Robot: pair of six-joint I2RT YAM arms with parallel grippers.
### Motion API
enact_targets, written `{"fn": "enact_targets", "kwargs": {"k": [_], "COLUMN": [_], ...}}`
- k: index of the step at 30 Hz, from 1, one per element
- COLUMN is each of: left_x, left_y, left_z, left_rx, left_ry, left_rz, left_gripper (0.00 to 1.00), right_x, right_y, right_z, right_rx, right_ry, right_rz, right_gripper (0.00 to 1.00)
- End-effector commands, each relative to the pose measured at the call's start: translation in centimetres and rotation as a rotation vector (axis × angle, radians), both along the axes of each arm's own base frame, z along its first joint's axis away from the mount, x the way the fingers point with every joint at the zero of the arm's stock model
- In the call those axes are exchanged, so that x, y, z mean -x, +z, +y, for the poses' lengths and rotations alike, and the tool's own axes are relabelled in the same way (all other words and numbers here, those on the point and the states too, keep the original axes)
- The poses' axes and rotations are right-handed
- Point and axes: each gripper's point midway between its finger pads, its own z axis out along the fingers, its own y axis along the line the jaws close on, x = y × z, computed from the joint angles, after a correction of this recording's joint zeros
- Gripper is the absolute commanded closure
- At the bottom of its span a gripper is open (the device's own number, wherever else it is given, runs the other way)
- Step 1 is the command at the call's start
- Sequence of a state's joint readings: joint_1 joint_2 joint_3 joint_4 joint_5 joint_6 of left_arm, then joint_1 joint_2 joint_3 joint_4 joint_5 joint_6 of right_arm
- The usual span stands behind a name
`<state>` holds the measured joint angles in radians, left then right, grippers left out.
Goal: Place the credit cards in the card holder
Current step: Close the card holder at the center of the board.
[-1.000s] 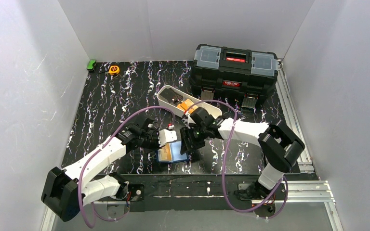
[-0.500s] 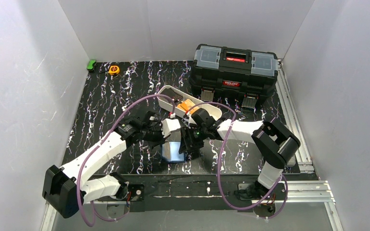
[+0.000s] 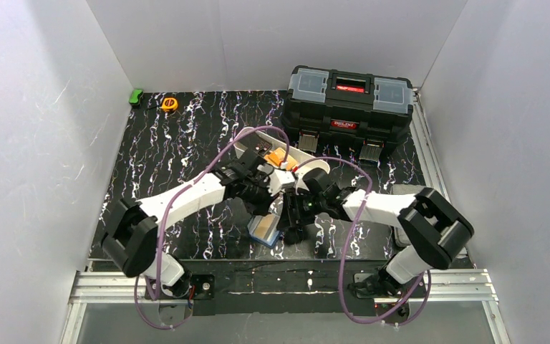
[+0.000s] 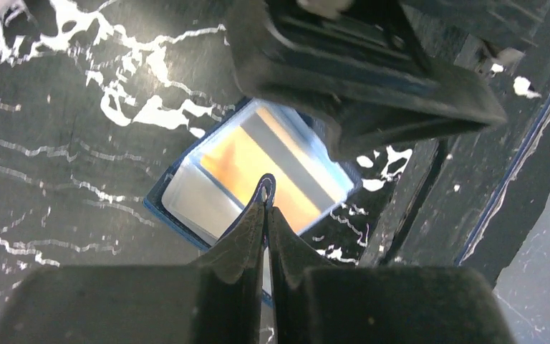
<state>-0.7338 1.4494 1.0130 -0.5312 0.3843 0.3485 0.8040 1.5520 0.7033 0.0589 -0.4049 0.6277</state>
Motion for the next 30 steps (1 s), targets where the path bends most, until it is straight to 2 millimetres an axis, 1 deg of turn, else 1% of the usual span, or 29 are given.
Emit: {"fn": "enact_targets", "kwargs": {"k": [1, 4, 7, 10, 13, 14, 17, 20, 24, 28, 30], "left_x": [-0.5, -1.1, -1.5, -1.4, -0.4, 0.1, 1.3, 1.8, 1.7, 1.4, 1.4], "left_y": [0.6, 0.6, 1.0, 1.6, 1.8, 1.6, -0.1, -1.6, -2.4, -3.0, -3.8], "left_z": [-3.1, -5.3, -6.8, -7.2, -6.9, -6.7, -6.3, -6.8, -8.5, -10.5, -11.1], "left_rx": [0.025, 0.021, 0.021, 0.022, 0.033, 0.033, 0.010, 0.005, 0.038, 0.069, 0.056], "left_ry": [-0.007, -0.011, 0.007, 0.038, 0.069, 0.082, 0.107, 0.128, 0.161, 0.157, 0.151], "left_rz": [0.018, 0.038, 0.061, 0.095, 0.133, 0.153, 0.198, 0.233, 0.292, 0.338, 0.351], "left_gripper": [1.00, 1.00, 1.00, 1.00, 1.00, 1.00, 1.00, 1.00, 1.00, 1.00, 1.00], "right_x": [-0.8, -0.5, -0.4, -0.7, -0.7, -0.7, -0.4, -0.2, 0.0, 0.1, 0.3], "right_y": [2.3, 2.0, 2.0, 2.1, 2.4, 2.7, 3.4, 4.2, 5.0, 5.2, 5.1], "right_z": [-0.6, -1.3, -1.7, -2.5, -3.5, -3.7, -4.2, -4.7, -5.5, -6.3, -6.4], "right_rx": [-0.068, -0.066, -0.082, -0.084, -0.108, -0.115, -0.126, -0.133, -0.124, -0.115, -0.113], "right_ry": [-0.025, -0.034, -0.039, -0.068, -0.103, -0.110, -0.113, -0.111, -0.126, -0.144, -0.146], "right_rz": [-0.095, -0.097, -0.103, -0.109, -0.118, -0.123, -0.142, -0.174, -0.210, -0.235, -0.234], "right_gripper": [0.37, 0.37, 0.37, 0.37, 0.37, 0.37, 0.36, 0.34, 0.33, 0.33, 0.33]}}
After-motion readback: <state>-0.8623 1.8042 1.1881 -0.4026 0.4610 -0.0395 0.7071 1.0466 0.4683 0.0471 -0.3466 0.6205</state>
